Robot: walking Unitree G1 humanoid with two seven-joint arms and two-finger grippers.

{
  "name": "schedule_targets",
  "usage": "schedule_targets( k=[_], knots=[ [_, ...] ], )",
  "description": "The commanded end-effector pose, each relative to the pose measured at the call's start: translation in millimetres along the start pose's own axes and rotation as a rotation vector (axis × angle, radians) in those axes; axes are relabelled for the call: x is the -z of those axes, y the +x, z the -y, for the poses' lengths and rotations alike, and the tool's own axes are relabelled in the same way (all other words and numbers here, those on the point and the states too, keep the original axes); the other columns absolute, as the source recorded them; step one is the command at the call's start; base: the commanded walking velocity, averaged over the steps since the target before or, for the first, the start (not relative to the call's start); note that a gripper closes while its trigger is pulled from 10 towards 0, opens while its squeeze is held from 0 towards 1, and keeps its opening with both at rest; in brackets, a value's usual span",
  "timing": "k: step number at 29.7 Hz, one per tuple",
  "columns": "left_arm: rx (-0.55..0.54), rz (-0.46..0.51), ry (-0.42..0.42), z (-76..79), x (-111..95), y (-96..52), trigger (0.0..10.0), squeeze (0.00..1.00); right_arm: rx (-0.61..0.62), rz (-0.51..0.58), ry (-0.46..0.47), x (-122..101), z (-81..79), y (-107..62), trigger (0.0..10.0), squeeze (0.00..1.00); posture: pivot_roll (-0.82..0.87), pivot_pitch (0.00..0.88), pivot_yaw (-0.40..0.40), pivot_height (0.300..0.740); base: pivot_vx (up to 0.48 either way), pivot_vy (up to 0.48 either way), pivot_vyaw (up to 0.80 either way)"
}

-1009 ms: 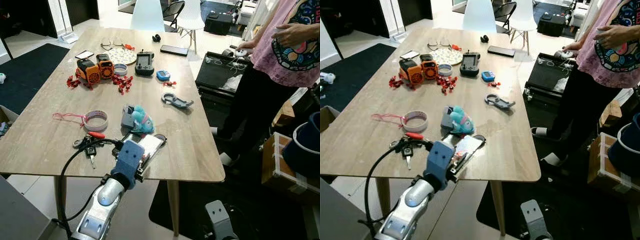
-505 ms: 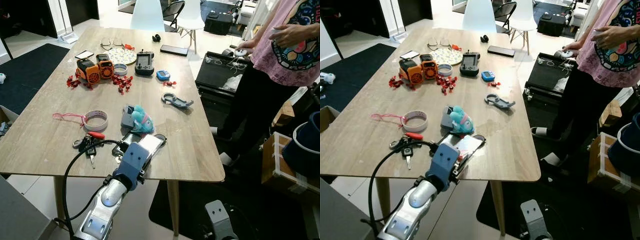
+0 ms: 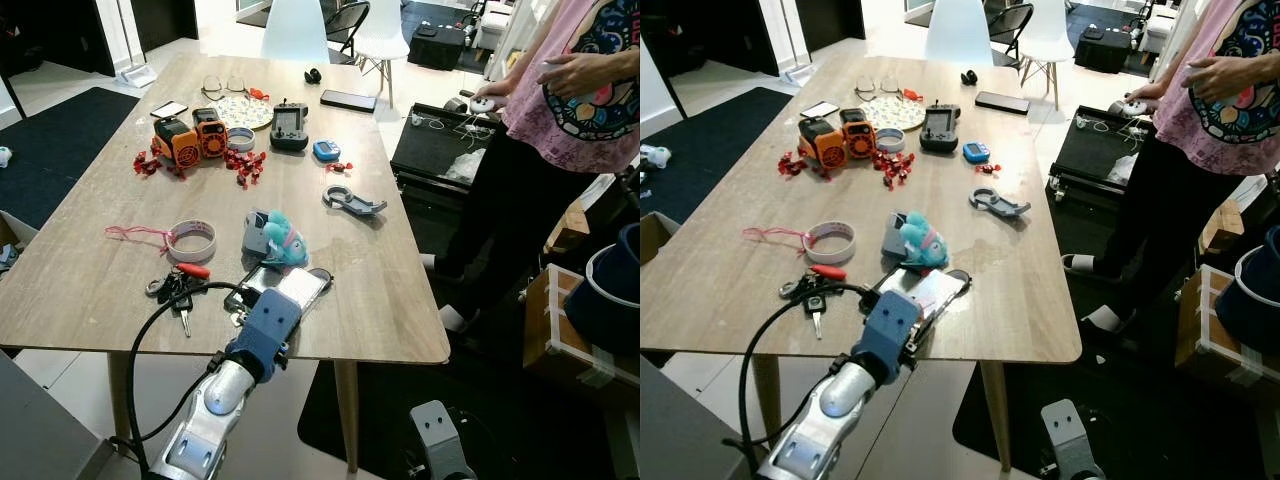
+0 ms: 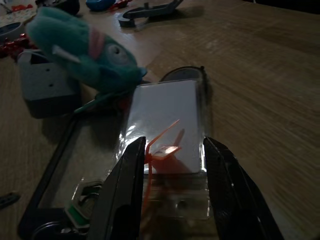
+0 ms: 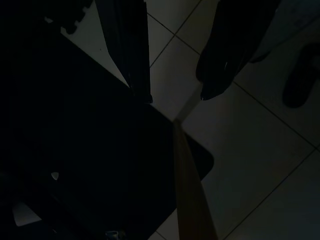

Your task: Hang keys on a hook

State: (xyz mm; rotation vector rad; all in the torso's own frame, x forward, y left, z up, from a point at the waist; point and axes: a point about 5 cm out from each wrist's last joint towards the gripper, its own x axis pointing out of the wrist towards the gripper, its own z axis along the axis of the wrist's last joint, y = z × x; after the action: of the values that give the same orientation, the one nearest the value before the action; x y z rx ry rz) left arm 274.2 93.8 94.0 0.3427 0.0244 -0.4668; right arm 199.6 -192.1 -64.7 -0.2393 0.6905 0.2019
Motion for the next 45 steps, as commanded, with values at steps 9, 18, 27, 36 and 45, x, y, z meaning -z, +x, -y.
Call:
schedule_targets(
  k=[9,18,27,36,45],
  knots=[
    [0.045,-0.077,0.018,3.3,13.0,-2.8,10.0,0.0,0.009,-0.019,0.009,6.5,2.2,-3.0,10.0,0.0,0.05,0.09,-0.061,0.74,0.0,0.0,0.0],
    [-0.075,-0.071,0.035,-12.7,10.7,1.2,10.0,0.0,0.012,-0.018,0.01,5.7,2.8,-2.6,10.0,0.0,0.05,0.092,-0.062,0.74,0.0,0.0,0.0],
    [-0.097,-0.068,0.042,-16.6,9.0,2.7,10.0,0.0,0.013,-0.018,0.009,5.1,3.4,-2.4,10.0,0.0,0.05,0.095,-0.063,0.74,0.0,0.0,0.0],
    [-0.098,-0.07,0.043,-16.4,9.6,3.0,10.0,0.0,0.013,-0.018,0.01,5.2,3.5,-2.4,10.0,0.0,0.05,0.096,-0.064,0.74,0.0,0.0,0.0],
    [-0.133,-0.053,0.043,-23.6,7.1,2.6,0.0,0.0,0.009,-0.018,0.011,4.9,2.2,-2.0,10.0,0.0,0.06,0.096,-0.065,0.74,0.0,0.0,0.0]
  ],
)
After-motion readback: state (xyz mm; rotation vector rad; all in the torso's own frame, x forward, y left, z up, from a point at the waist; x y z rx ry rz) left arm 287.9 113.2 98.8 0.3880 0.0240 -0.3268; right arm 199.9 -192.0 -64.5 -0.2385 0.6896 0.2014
